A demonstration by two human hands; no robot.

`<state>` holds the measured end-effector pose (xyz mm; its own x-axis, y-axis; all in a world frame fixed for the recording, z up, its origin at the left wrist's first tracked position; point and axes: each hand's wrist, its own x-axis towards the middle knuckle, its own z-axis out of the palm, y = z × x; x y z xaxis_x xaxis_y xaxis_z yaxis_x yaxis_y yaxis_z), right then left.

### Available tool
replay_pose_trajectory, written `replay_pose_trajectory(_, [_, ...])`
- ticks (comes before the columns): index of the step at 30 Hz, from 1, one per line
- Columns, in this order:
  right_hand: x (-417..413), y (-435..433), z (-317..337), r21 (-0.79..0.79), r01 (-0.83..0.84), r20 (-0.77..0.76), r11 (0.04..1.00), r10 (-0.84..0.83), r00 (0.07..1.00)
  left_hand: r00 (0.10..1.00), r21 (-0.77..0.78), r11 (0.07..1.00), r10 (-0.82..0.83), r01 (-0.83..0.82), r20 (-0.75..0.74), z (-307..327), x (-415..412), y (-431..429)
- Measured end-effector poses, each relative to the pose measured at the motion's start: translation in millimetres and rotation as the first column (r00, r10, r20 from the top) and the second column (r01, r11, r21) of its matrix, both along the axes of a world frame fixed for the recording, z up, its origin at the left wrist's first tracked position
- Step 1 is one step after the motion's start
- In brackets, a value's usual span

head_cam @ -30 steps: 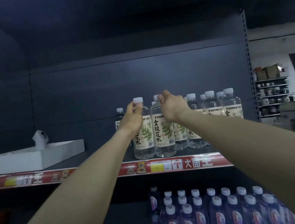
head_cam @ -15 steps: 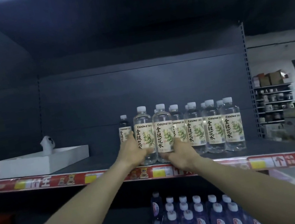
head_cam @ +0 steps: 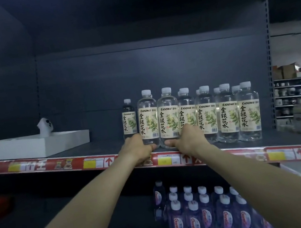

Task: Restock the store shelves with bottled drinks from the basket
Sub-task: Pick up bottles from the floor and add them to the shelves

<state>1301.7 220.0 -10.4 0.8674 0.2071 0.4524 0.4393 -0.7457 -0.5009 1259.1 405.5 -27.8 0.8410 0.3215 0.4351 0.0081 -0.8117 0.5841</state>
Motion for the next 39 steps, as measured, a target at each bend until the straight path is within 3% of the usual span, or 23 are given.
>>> replay_pose_trajectory(9, [13, 11, -12, -0.068, 0.152, 0.136, 0.986, -0.142, 0.981, 0.977, 0.160, 0.983, 0.117, -0.089, -0.176, 10, 16, -2])
replay_pose_trajectory(16, [6, 19, -8, -0.069, 0.258, 0.201, 0.964, -0.240, 0.950, 0.953, 0.227, 0.961, 0.209, -0.159, -0.219, 4, 24, 1])
replay_pose_trajectory(20, [9, 16, -11, -0.048, 0.241, 0.208, 0.969, -0.226, 0.952, 0.951, 0.254, 0.940, 0.272, -0.228, -0.149, -3, 21, -2])
replay_pose_trajectory(27, [13, 19, -12, -0.041, 0.265, 0.215, 0.963, -0.250, 0.944, 0.947, 0.240, 0.948, 0.259, -0.211, -0.190, 0, 24, -2])
replay_pose_trajectory(33, [16, 15, -16, 0.023, 0.170, 0.152, 0.985, -0.171, 0.973, 0.948, 0.231, 0.954, 0.240, -0.190, -0.210, 1, 16, -2])
replay_pose_trajectory(39, [11, 7, -7, -0.051, 0.101, 0.065, 0.994, -0.098, 0.993, 0.972, 0.221, 0.974, 0.093, -0.044, -0.217, 9, 2, 6])
